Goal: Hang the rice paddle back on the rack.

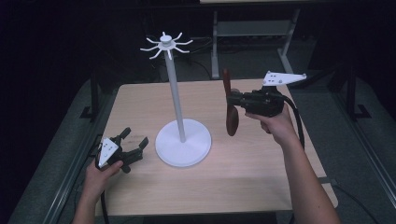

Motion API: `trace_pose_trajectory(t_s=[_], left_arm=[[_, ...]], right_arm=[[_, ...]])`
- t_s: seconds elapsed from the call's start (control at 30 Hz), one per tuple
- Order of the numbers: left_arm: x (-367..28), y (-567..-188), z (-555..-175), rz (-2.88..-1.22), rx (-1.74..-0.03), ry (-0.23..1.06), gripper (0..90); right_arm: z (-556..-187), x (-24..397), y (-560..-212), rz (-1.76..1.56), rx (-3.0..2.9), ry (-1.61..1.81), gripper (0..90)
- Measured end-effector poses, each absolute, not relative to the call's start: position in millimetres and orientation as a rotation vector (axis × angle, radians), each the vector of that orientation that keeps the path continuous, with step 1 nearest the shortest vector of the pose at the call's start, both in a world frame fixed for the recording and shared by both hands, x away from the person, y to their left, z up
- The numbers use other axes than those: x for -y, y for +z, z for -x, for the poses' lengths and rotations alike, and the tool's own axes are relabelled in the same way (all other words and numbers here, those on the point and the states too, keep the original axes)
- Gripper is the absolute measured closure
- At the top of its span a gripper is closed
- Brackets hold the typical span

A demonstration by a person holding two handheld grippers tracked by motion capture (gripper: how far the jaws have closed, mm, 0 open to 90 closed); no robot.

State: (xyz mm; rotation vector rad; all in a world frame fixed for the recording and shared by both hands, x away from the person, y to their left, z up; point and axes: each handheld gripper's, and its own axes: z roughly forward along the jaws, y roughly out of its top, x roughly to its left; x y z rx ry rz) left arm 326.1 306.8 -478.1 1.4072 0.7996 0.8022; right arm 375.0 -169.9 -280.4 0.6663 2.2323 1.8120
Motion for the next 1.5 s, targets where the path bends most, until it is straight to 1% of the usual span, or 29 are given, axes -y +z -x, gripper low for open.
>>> trace_pose_trajectory(t_s=[0.27, 0.87, 1.5], left_arm=[[-307, -478, -326, -1.407, -0.799, 0.802, 13.4], [-307, -478, -326, -1.410, -0.800, 0.800, 13.4], [-307, -478, -326, -1.410, -0.799, 0.800, 13.4]], right_arm=[[-375, 154, -261, -0.591, -2.225, 1.837, 78.2], [-375, 128, -231, -0.467, -2.213, 1.873, 78.2], [-377, 104, -213, -0.398, -2.224, 1.878, 78.1]])
